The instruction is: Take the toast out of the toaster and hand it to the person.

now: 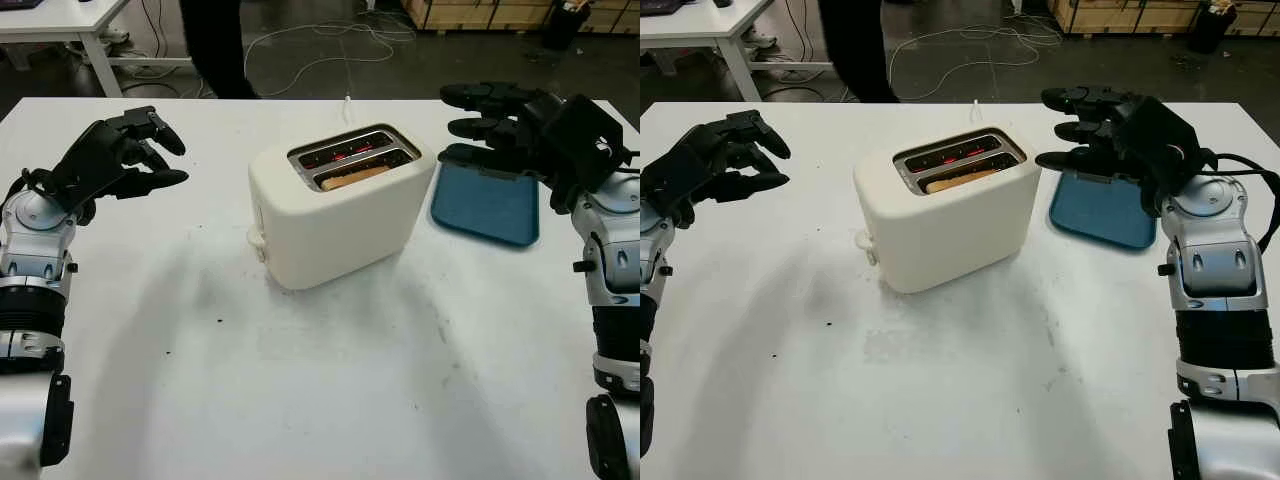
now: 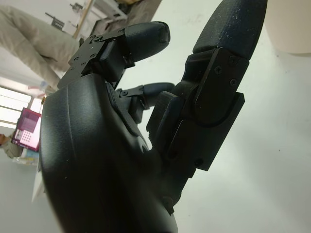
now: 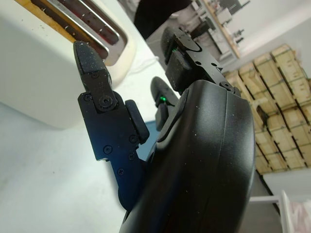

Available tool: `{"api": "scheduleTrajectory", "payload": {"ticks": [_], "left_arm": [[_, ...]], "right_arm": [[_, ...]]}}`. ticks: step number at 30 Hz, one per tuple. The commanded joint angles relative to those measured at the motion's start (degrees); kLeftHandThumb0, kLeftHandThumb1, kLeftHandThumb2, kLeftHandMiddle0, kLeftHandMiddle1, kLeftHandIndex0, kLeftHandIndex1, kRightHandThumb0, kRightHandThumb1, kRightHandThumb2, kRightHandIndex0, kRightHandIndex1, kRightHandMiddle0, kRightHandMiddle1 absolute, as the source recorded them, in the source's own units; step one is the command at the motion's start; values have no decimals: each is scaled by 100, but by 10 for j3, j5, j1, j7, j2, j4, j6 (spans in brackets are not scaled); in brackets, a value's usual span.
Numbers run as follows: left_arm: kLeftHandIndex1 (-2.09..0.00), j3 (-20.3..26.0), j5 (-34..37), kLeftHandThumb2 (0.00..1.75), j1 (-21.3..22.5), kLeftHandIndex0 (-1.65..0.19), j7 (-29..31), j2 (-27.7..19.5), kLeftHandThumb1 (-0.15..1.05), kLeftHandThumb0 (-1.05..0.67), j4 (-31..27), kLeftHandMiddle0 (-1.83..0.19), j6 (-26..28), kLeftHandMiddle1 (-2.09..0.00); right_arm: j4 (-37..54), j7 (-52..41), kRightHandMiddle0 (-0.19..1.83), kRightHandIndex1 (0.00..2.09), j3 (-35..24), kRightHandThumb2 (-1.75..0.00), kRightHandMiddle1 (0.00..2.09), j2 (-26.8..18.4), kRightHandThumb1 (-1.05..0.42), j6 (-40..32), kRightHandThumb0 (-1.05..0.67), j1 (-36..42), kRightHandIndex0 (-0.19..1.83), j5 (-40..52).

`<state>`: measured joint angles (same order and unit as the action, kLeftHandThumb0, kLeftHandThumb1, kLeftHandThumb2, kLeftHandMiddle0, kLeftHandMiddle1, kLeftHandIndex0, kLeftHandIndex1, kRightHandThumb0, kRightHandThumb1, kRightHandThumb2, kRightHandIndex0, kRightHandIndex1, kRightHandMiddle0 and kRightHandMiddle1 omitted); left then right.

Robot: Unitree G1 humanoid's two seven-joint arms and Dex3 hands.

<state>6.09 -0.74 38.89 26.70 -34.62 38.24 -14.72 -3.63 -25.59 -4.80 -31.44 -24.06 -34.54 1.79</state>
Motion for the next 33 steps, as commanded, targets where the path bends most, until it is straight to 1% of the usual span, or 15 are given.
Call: {"api": "scheduleTrajectory", "payload": {"ticks": [1,5,13,16,20,23,29,33], "left_arm": [[-152,0,-3,1,10,-37,-3,-7,85,-105,-1,-33,-8,-163],[-150,2,3,0,10,-38,0,-5,83,-105,-4,-34,1,-162],[-151,-1,-2,1,12,-36,0,-7,85,-105,4,-33,-16,-162],[-151,0,-2,0,11,-37,-2,-7,85,-105,1,-33,-8,-162],[-150,2,2,0,10,-37,-1,-5,84,-105,-5,-33,2,-161],[-150,2,1,0,9,-37,-2,-6,84,-105,-2,-34,-9,-161],[-151,1,0,0,9,-36,-1,-7,85,-105,-3,-32,-6,-162],[-151,3,3,0,12,-37,2,-7,84,-105,0,-33,-3,-162]], "right_arm": [[4,2,48,51,2,0,0,-2,-78,-2,-36,-12,23,-1],[1,3,48,53,0,0,0,-2,-78,4,-38,-10,22,0],[3,4,48,55,-1,0,1,0,-78,2,-36,-10,21,2],[2,4,49,57,1,0,1,-1,-78,-1,-38,-12,21,0],[-3,2,49,58,-1,0,1,0,-77,3,-37,-13,20,3],[2,2,48,59,2,0,0,-2,-78,0,-35,-12,20,0],[-2,4,49,59,3,0,1,-2,-77,9,-37,-12,20,-4],[0,3,48,59,3,0,0,-1,-77,2,-35,-14,19,-1]]}}
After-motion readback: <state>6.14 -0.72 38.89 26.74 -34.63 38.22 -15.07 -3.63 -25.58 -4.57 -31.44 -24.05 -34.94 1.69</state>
